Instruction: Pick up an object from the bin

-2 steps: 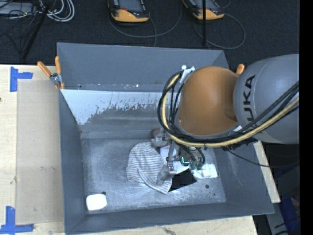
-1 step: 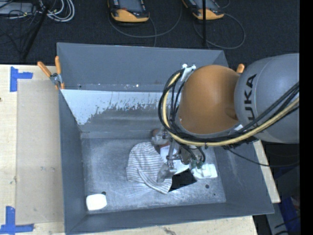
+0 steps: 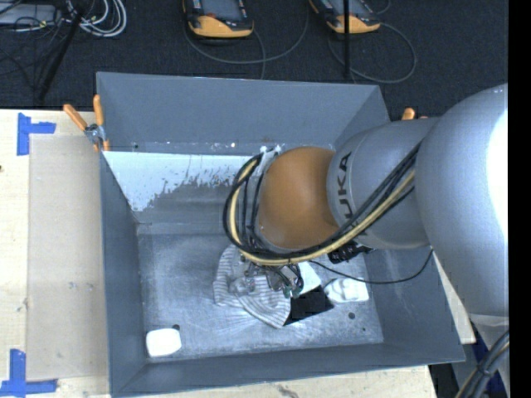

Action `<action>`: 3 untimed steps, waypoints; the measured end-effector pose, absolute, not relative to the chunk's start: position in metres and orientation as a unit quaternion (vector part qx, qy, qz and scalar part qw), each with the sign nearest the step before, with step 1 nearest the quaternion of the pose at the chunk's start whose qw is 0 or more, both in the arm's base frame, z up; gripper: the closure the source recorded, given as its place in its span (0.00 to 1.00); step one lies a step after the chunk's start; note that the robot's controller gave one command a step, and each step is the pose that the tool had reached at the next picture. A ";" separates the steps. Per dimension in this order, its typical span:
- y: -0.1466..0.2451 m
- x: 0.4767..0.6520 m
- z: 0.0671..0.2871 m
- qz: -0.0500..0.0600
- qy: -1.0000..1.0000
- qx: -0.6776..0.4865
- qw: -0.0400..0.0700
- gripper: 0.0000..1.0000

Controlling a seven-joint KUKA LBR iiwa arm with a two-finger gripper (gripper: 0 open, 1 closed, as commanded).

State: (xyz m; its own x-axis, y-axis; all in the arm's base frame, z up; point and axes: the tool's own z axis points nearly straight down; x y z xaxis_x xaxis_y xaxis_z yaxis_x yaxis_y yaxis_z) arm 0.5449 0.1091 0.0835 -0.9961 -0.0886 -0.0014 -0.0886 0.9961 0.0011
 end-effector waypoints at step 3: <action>0.101 0.540 0.267 0.000 1.000 -0.029 0.001 1.00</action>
Offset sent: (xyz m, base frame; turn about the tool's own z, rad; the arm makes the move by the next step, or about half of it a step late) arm -0.0058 -0.0092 0.1838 0.0336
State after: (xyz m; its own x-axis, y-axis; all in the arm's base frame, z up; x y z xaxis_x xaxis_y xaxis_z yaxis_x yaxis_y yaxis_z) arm 0.5396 0.1007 0.2670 -0.9984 -0.0570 -0.0011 -0.0570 0.9984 0.0005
